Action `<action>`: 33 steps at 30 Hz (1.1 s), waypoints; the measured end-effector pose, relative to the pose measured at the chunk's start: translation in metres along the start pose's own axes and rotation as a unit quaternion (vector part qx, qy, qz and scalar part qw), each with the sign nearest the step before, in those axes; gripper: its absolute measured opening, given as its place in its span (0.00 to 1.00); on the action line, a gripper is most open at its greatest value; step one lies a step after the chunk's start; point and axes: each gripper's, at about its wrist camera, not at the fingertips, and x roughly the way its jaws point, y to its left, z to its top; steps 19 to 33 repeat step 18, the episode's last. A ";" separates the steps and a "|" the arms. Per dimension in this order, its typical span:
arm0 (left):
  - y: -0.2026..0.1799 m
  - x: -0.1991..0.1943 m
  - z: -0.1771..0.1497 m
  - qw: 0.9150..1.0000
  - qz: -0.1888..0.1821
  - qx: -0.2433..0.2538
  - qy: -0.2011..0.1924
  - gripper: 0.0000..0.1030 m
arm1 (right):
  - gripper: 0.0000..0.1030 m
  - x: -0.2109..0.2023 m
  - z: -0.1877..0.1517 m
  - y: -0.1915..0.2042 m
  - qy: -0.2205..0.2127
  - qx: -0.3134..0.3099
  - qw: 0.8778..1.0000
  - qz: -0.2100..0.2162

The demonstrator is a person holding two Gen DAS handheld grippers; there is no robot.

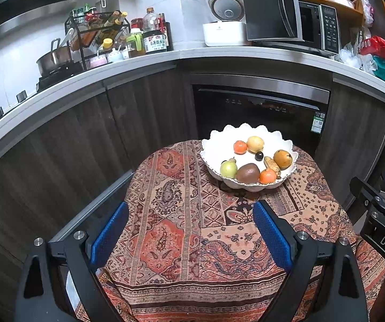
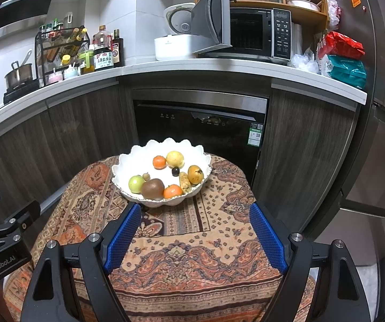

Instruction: Organize fruits

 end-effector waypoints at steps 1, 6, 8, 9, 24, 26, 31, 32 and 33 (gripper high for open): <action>0.000 0.001 0.000 1.000 -0.001 -0.001 0.001 0.92 | 0.81 0.000 0.000 0.001 0.000 0.000 1.000 0.000; 0.001 0.000 0.000 1.000 -0.002 -0.004 0.002 0.92 | 0.81 0.000 0.000 0.000 0.000 0.000 1.000 0.000; 0.001 0.001 0.000 1.000 -0.005 -0.008 0.001 0.92 | 0.81 0.000 -0.001 0.001 0.001 0.000 1.000 0.001; 0.002 0.001 0.000 1.000 -0.004 -0.010 0.001 0.92 | 0.81 0.000 0.000 0.000 0.000 0.000 1.000 0.001; 0.002 0.003 -0.002 1.000 -0.006 -0.008 0.005 0.91 | 0.81 0.001 -0.002 0.000 0.002 0.000 1.000 0.001; 0.002 0.003 -0.002 1.000 -0.006 -0.008 0.005 0.91 | 0.81 0.001 -0.002 0.000 0.002 0.000 1.000 0.001; 0.002 0.003 -0.002 1.000 -0.006 -0.008 0.005 0.91 | 0.81 0.001 -0.002 0.000 0.002 0.000 1.000 0.001; 0.002 0.003 -0.002 1.000 -0.006 -0.008 0.005 0.91 | 0.81 0.001 -0.002 0.000 0.002 0.000 1.000 0.001; 0.002 0.003 -0.002 1.000 -0.006 -0.008 0.005 0.91 | 0.81 0.001 -0.002 0.000 0.002 0.000 1.000 0.001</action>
